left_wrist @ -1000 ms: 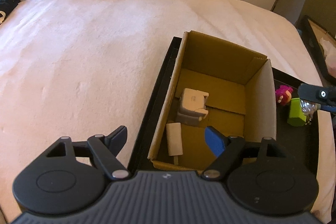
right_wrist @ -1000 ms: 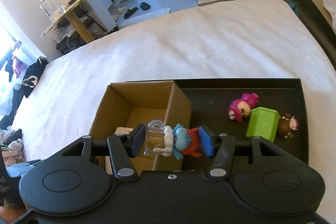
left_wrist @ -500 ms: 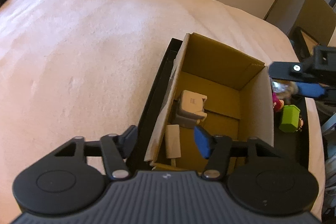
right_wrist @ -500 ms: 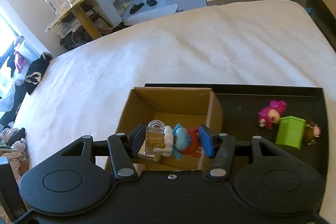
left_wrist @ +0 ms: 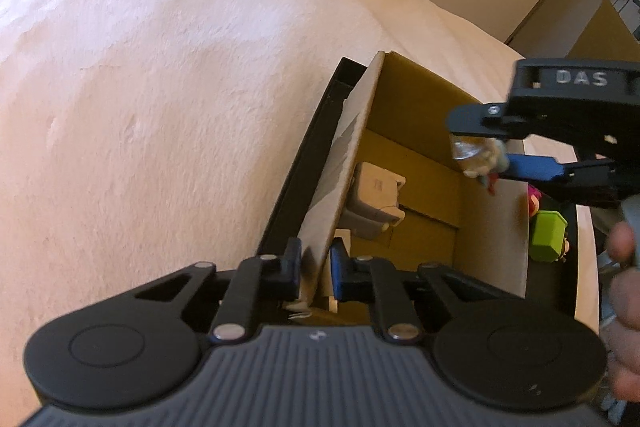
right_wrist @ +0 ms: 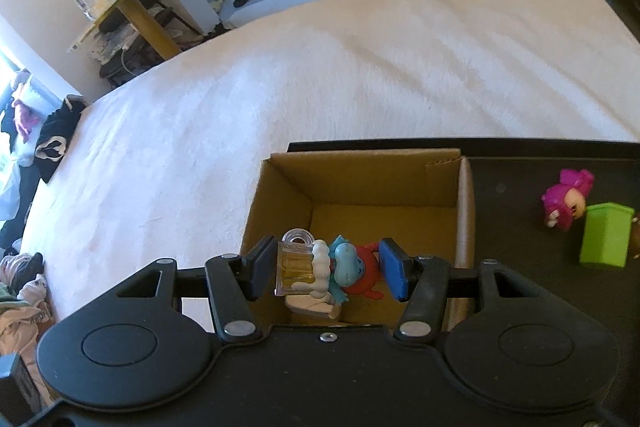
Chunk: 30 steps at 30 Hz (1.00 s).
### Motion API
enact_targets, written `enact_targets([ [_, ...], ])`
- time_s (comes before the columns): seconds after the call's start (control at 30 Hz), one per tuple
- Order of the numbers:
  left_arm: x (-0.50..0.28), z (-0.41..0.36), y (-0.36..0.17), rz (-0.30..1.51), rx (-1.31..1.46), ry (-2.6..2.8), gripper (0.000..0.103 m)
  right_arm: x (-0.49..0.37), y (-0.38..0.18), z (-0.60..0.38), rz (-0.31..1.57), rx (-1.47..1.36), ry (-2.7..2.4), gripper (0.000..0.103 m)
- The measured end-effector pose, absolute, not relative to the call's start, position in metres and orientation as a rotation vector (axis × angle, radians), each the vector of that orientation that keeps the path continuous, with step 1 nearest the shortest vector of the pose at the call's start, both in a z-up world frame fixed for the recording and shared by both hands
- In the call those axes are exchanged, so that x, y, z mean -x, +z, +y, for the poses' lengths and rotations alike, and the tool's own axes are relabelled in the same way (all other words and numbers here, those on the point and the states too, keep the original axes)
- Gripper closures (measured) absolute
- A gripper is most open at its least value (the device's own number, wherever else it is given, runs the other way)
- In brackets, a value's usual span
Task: Organize rigid objects
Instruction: 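Carry the blue-red figure with the right gripper into the box and release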
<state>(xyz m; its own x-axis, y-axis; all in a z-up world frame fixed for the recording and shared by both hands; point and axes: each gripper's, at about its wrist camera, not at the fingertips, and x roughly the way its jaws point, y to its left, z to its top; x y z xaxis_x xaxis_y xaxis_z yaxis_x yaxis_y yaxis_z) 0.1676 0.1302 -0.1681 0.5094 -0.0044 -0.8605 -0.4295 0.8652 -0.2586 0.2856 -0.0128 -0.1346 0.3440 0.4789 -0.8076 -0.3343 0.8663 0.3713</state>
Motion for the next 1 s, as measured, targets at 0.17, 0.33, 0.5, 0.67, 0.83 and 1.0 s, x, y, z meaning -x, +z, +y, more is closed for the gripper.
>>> enact_targets([
  [0.17,-0.167,0.133,-0.169,1.014,0.494,0.263,0.089,-0.284,-0.144,0.0,1.131,-0.149,0.523,0.048],
  [0.33,-0.166,0.135,-0.169,1.012,0.505,0.263,0.089,-0.282,-0.15,0.009,1.152,-0.153,0.526,0.047],
  [0.5,-0.166,0.136,-0.169,1.013,0.513,0.261,0.089,-0.282,-0.153,0.007,1.16,-0.217,0.568,0.044],
  [0.67,-0.168,0.135,-0.169,1.017,0.514,0.266,0.089,-0.278,-0.145,-0.002,1.143,-0.204,0.584,0.044],
  [0.83,-0.168,0.135,-0.166,1.019,0.502,0.266,0.089,-0.275,-0.133,-0.025,1.108,-0.181,0.569,0.044],
  [1.0,-0.169,0.13,-0.161,1.011,0.46,0.274,0.088,-0.273,-0.123,-0.05,1.083,-0.17,0.551,0.044],
])
